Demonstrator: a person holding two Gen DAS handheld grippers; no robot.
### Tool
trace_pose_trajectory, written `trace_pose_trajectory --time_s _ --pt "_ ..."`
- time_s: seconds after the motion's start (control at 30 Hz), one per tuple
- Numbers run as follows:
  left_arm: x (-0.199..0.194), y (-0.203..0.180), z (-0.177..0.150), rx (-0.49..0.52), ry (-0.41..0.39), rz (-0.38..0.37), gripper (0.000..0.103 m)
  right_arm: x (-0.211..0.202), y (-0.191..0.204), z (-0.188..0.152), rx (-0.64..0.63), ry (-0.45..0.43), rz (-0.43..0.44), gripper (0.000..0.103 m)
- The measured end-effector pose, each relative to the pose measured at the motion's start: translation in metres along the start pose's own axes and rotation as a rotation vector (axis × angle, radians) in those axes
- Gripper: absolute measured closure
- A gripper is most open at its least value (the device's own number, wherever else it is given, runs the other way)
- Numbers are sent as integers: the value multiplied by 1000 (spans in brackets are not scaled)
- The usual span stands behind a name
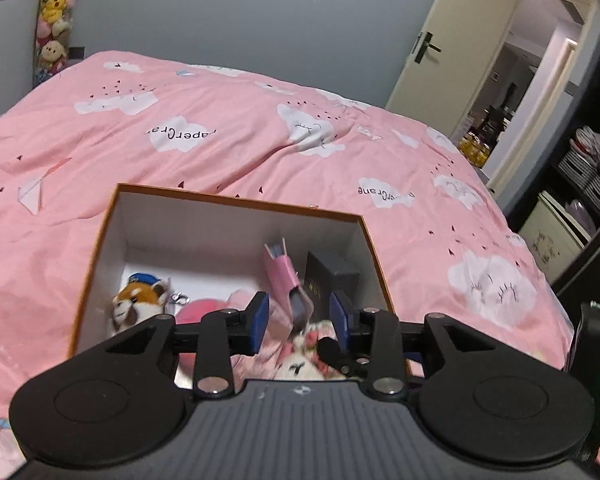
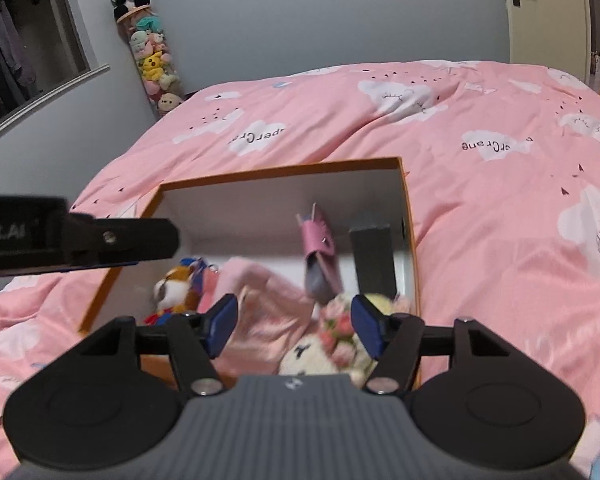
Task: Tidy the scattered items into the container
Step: 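Move both grippers back down to the items left on the bedspread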
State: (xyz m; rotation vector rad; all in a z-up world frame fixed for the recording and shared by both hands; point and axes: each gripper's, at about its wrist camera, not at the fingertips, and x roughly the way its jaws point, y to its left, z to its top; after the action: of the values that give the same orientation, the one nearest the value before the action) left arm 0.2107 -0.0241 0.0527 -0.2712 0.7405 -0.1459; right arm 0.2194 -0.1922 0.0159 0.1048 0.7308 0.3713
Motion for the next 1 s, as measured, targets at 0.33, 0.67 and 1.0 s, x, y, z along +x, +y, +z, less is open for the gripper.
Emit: trace_pose_trajectory --time_s 0.33,0.67,1.0 --pt "-47 23 -48 29 80 -11 64 -57 11 -43 18 -15 54 39" --pt "-56 38 -105 97 166 8 64 -63 0 -96 48 115 11 46" --pt "-49 33 -148 198 234 3 64 -59 -38 -132 146 230 -88 41"
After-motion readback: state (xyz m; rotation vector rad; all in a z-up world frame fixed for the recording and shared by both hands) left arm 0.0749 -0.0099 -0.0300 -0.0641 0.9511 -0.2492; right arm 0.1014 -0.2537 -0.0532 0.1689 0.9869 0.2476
